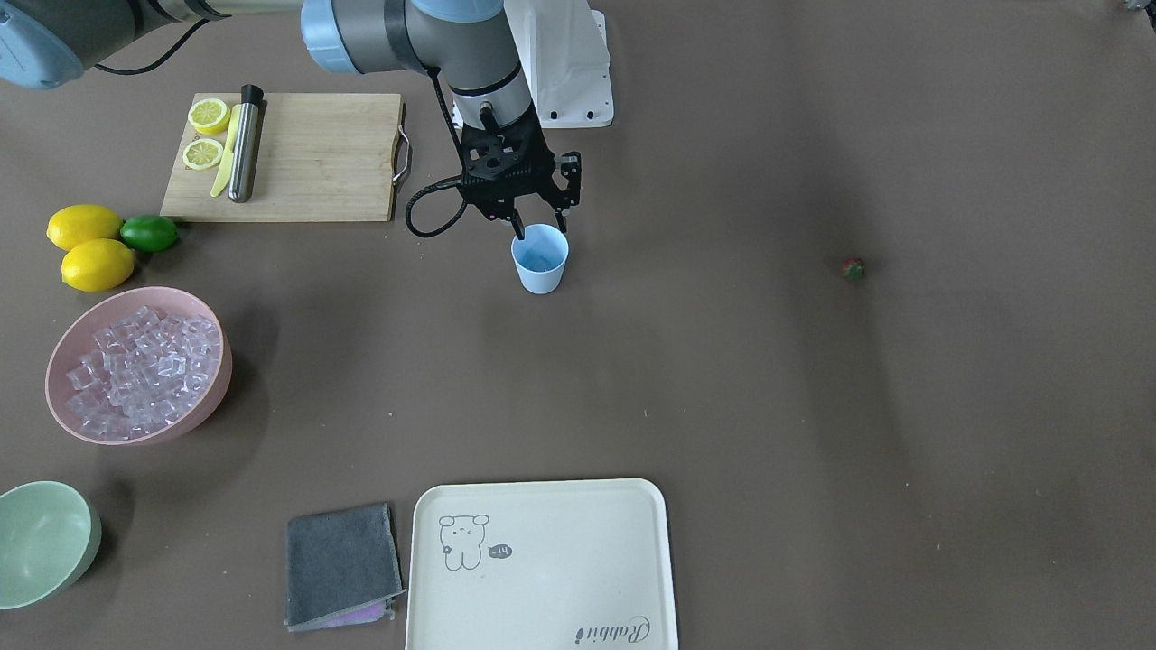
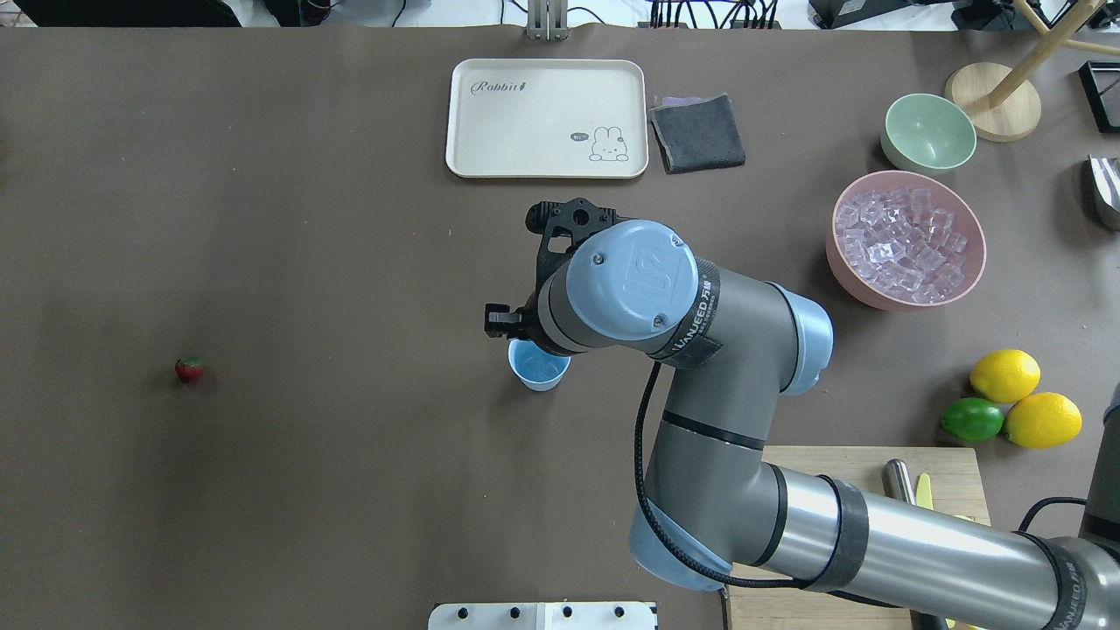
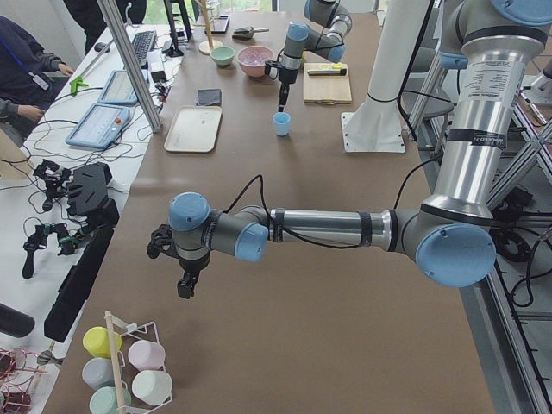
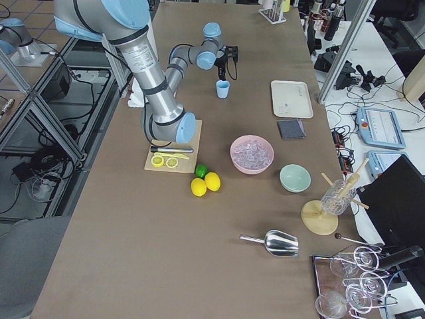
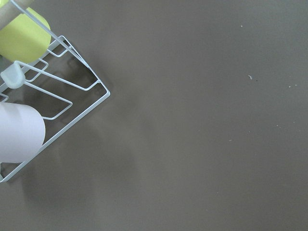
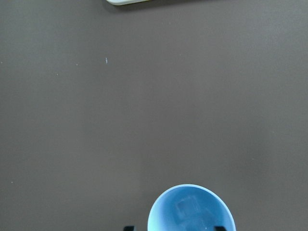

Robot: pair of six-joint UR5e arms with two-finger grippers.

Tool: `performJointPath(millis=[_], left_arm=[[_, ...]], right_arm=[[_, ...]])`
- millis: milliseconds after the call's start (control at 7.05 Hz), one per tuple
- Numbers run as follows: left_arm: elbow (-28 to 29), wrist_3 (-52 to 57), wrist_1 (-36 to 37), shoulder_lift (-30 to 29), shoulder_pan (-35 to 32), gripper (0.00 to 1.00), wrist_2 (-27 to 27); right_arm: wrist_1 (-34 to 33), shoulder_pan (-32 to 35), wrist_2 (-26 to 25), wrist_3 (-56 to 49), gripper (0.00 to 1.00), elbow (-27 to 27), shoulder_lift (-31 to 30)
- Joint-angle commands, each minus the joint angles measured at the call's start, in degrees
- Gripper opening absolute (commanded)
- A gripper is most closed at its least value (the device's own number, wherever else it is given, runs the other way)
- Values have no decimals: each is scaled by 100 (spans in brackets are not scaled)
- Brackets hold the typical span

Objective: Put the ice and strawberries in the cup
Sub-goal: 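Open the right gripper to drop the ice into the cup, then move the right gripper back over the pink ice bowl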

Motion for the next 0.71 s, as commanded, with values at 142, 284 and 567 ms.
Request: performJointPath(millis=[142,284,567], left_arm=[[33,0,-92,-9,9,98,-2],[25,-9,-92,-26,9,98,-2],[-2,-9,-101,-26,9,98,-2]], right_arm=[[-113,593,695,-296,99,222,-195],[-235,1302,1450,-977,99,554,-685],[-263,2963,2735,-4088,99,602,-1740]])
